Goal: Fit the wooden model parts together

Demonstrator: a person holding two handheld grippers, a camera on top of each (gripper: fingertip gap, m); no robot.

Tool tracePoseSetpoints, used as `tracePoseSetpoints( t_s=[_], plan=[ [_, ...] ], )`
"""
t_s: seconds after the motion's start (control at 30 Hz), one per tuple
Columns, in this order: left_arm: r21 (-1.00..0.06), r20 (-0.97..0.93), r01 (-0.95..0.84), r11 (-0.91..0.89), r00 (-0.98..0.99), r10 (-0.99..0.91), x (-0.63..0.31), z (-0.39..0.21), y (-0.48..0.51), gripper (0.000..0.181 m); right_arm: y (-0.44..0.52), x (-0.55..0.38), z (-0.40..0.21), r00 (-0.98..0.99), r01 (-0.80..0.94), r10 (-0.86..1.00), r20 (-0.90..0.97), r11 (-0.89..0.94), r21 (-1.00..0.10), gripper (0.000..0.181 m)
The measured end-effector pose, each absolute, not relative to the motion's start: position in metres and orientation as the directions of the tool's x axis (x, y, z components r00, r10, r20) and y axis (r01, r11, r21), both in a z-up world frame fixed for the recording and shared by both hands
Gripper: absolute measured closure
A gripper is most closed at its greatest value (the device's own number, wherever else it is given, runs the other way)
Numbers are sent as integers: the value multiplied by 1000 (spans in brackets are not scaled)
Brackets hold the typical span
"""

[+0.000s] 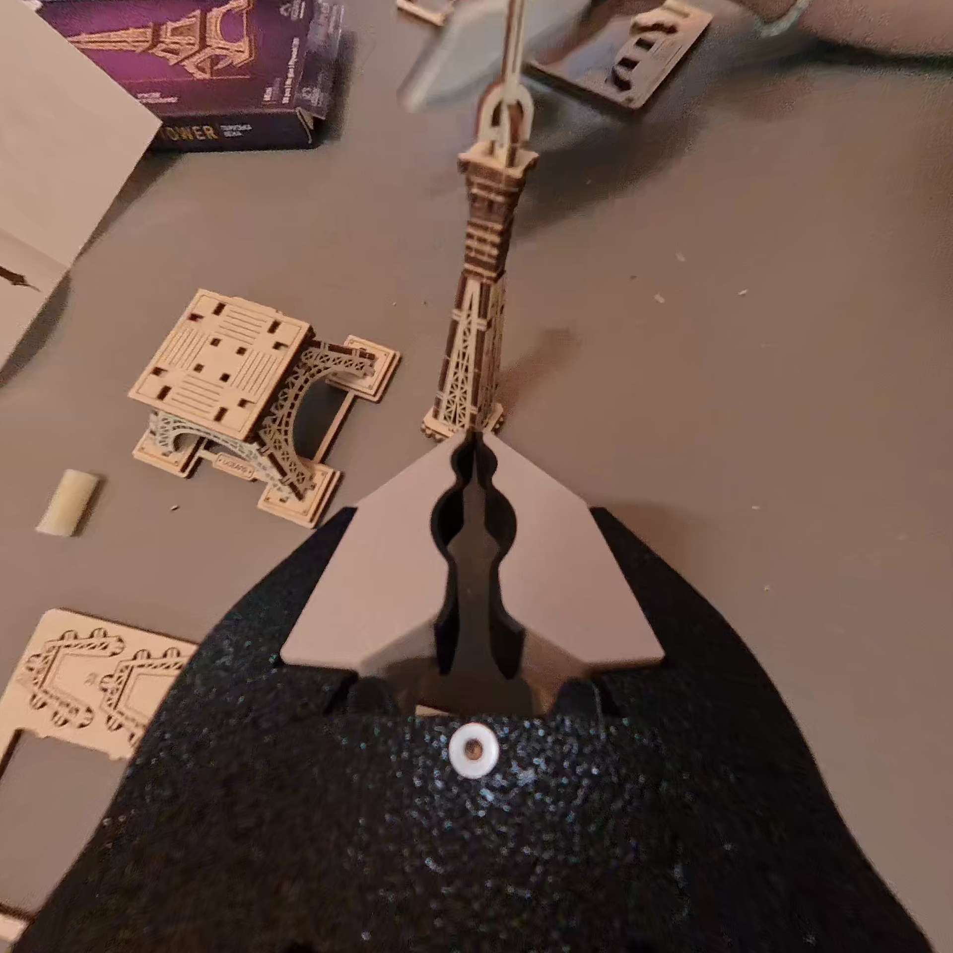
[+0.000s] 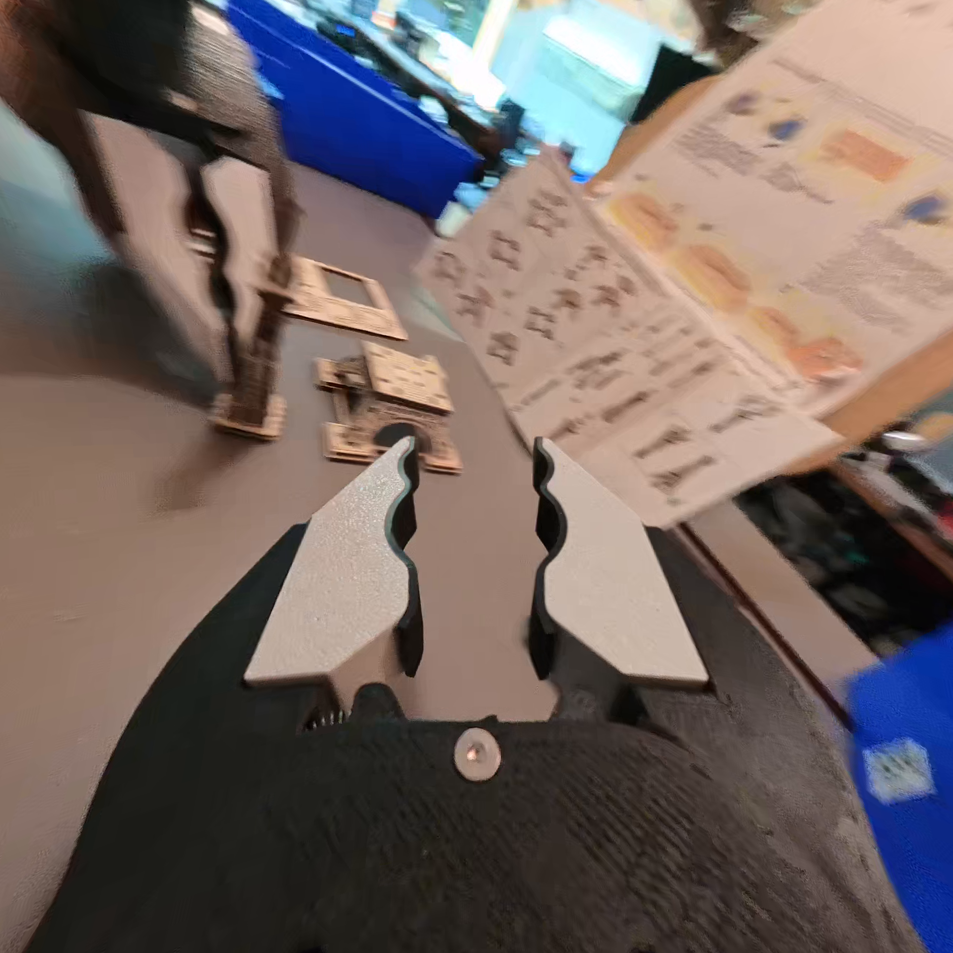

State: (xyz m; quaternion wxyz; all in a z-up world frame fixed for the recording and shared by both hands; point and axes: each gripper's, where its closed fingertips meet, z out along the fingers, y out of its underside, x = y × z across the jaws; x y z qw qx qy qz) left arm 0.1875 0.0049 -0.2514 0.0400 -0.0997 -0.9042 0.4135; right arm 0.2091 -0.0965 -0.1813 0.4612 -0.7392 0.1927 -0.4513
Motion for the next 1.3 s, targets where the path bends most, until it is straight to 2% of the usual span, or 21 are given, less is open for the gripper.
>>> tracePoseSetpoints(
  t_s=[0.13,0.2,0.33,0.43,0.57,0.67,0.77,0.97,1.03,1.1,1.17,1.23,1.3],
  plan=[
    [-781,20,103,616,-982,189,186,-244,0,180,-68,184,-189,711,92,-581,395,-479,-873,134],
    [-783,-2,126,609,-980,199,184,-243,0,164,-67,175,-188,741,83,-557,375,-478,-874,130],
    [-792,-50,156,590,-980,193,183,-238,-3,164,-80,170,-179,741,67,-601,300,-379,-923,132],
    [-788,-82,185,587,-977,198,182,-239,-6,164,-98,175,-180,683,79,-625,377,-449,-890,134],
    [-825,-79,174,538,-978,195,178,-230,-10,159,-140,190,-182,576,-28,-749,328,-419,-908,135],
    [-829,-79,171,533,-978,191,178,-226,-9,159,-156,190,-186,540,-45,-762,357,-450,-892,135],
    [-849,-100,173,500,-980,170,184,-217,-6,160,-130,182,-187,602,-13,-708,369,-471,-882,133],
    [-854,-168,167,493,-985,42,222,-196,23,156,-67,182,-225,719,-4,-500,483,-698,-716,130],
    [-850,-178,135,509,-983,-37,244,-190,44,147,-61,185,-233,732,12,-450,511,-741,-671,144],
    [-849,-134,31,527,-978,-159,270,-190,70,138,-59,188,-234,742,22,-432,512,-748,-663,147],
    [-824,-15,-121,553,-972,-236,282,-199,98,120,-64,191,-233,753,25,-412,513,-761,-648,145],
    [-812,73,-220,541,-957,-279,284,-205,118,116,-74,199,-232,740,14,-410,533,-782,-623,140],
    [-816,85,-221,534,-960,-267,277,-211,128,117,-88,209,-230,712,-6,-411,569,-814,-581,137]
  ],
)
